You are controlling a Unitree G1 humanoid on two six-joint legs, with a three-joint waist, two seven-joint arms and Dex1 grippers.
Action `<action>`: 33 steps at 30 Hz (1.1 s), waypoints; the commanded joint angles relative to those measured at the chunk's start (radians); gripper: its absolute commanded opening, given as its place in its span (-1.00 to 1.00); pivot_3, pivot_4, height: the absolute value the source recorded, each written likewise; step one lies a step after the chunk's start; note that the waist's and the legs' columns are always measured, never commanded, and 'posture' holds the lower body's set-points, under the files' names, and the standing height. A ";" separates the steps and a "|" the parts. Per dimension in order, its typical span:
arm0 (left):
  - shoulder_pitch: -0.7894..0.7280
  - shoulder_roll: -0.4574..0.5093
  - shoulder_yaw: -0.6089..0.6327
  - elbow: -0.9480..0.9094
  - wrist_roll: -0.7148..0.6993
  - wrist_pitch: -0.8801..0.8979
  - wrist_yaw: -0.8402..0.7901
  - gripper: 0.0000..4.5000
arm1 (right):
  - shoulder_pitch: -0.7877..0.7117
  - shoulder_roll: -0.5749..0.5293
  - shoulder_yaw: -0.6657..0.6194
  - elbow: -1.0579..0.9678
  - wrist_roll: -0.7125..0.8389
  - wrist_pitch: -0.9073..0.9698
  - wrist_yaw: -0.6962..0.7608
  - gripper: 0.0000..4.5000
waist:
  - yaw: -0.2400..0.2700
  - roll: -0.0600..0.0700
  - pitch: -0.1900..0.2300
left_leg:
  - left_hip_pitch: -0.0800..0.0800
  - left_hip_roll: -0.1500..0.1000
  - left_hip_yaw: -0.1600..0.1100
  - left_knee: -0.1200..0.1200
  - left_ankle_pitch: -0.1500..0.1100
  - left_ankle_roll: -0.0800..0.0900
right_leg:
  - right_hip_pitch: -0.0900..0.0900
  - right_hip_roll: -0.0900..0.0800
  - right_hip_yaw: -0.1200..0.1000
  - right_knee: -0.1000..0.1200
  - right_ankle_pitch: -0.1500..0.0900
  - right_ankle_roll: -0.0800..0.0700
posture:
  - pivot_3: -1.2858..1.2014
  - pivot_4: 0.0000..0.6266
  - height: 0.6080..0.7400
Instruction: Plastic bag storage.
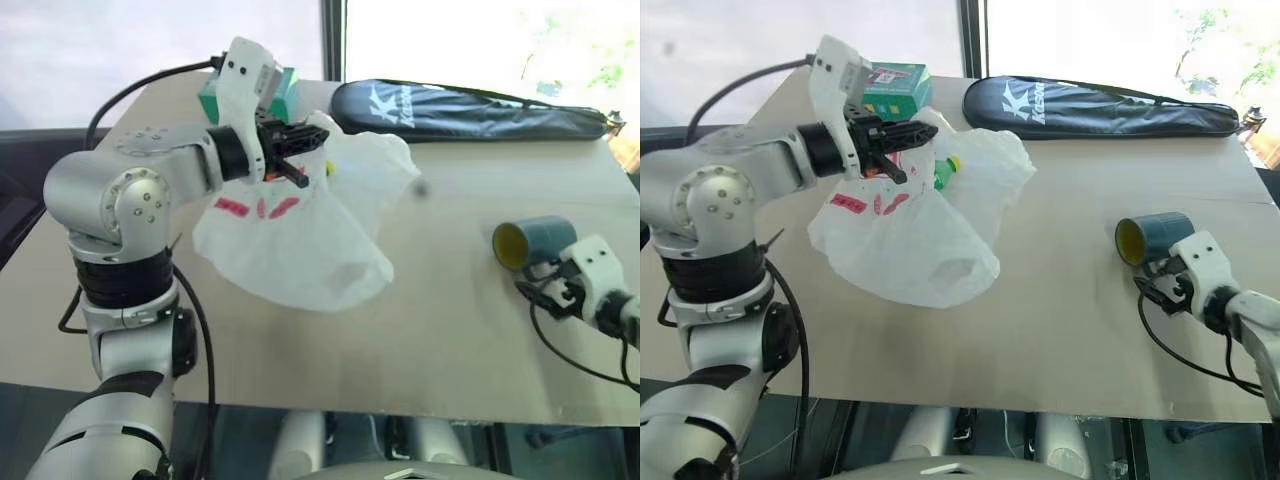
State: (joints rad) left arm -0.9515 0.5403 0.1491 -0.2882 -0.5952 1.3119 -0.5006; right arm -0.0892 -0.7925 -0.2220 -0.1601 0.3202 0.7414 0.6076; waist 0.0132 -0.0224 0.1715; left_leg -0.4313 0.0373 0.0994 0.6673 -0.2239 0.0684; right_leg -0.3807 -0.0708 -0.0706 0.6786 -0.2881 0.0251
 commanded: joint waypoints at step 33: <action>0.039 0.082 0.034 -0.059 -0.162 0.031 -0.040 -1.00 | -0.881 0.640 0.744 0.500 -0.119 -0.285 0.217 -0.83 | -0.025 0.000 0.004 | -0.001 0.000 0.000 0.000 -0.001 0.000 | -0.002 0.000 -0.001 0.001 0.000 0.000 | 0.03 -0.52 1.00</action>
State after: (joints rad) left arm -0.9079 0.6221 0.1645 -0.3085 -0.7436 1.3443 -0.5537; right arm -0.9496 -0.1704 0.5085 0.3104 0.2320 0.5361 0.8021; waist -0.0121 -0.0226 0.1753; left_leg -0.4328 0.0372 0.0992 0.6675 -0.2244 0.0688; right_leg -0.3830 -0.0707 -0.0720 0.6795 -0.2878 0.0250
